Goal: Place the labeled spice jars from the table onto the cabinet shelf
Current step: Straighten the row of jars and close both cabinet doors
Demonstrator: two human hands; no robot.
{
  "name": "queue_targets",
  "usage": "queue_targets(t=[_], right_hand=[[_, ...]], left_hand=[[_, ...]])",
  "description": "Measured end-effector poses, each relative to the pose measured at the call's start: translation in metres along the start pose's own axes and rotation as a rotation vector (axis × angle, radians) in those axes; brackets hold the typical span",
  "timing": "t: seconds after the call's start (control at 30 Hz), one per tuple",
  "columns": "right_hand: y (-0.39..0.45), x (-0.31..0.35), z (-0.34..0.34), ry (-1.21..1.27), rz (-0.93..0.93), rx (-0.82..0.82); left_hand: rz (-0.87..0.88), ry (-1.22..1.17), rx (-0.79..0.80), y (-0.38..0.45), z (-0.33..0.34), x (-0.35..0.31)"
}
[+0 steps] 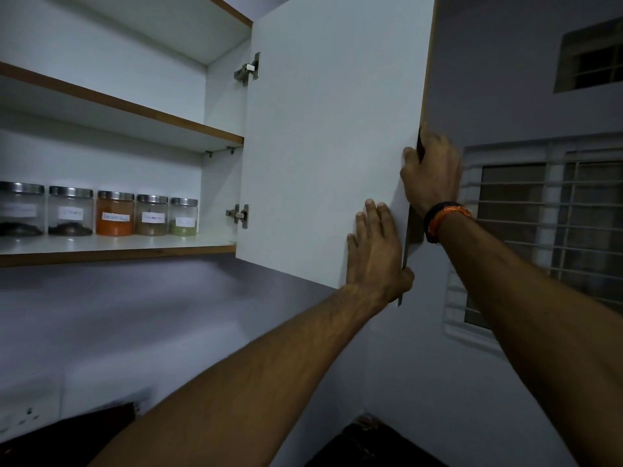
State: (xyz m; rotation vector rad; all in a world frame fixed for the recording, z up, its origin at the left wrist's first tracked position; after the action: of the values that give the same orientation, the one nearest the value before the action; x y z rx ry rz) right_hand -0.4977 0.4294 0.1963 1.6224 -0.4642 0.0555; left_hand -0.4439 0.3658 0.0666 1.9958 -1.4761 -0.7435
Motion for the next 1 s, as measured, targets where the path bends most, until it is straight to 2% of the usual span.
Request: queue_targets(t=[0.23, 0.33, 0.43, 0.57, 0.73, 1.0], right_hand=[[-0.015, -0.004, -0.007, 0.662, 0.235, -0.084], [-0.029, -0.002, -0.004, 0.823, 0.333, -0.055], [-0.041, 0.009, 0.002, 0.950, 0.351, 0.014], [-0.050, 0.034, 0.003, 1.077, 0.348, 0.071], [-0.060, 0.084, 0.012, 1.173, 0.238, 0.223], [-0.062, 0.177, 0.054, 1.143, 0.032, 0.361]], left_hand=[[0.043, 0.093, -0.033, -0.013, -0.012, 0.016], [0.066, 0.087, -0.028, -0.024, -0.025, 0.028], [0.100, 0.064, -0.066, -0.042, -0.041, 0.035], [0.138, 0.025, -0.156, -0.076, -0.069, 0.044], [0.178, -0.001, -0.221, -0.119, -0.104, 0.072], [0.071, 0.067, -0.268, -0.159, -0.155, 0.127]])
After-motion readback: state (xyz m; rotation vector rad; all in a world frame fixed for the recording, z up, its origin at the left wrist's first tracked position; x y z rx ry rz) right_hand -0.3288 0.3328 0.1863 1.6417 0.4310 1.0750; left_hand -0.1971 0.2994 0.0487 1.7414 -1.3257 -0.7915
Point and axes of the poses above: each hand's wrist, its own y-axis towards the middle knuckle, its own z-axis out of the palm, x = y × z, the point moved 3 cm from there along y, towards the middle knuckle, and after that the axes turned 10 degrees about y, right-handed, at the moved point
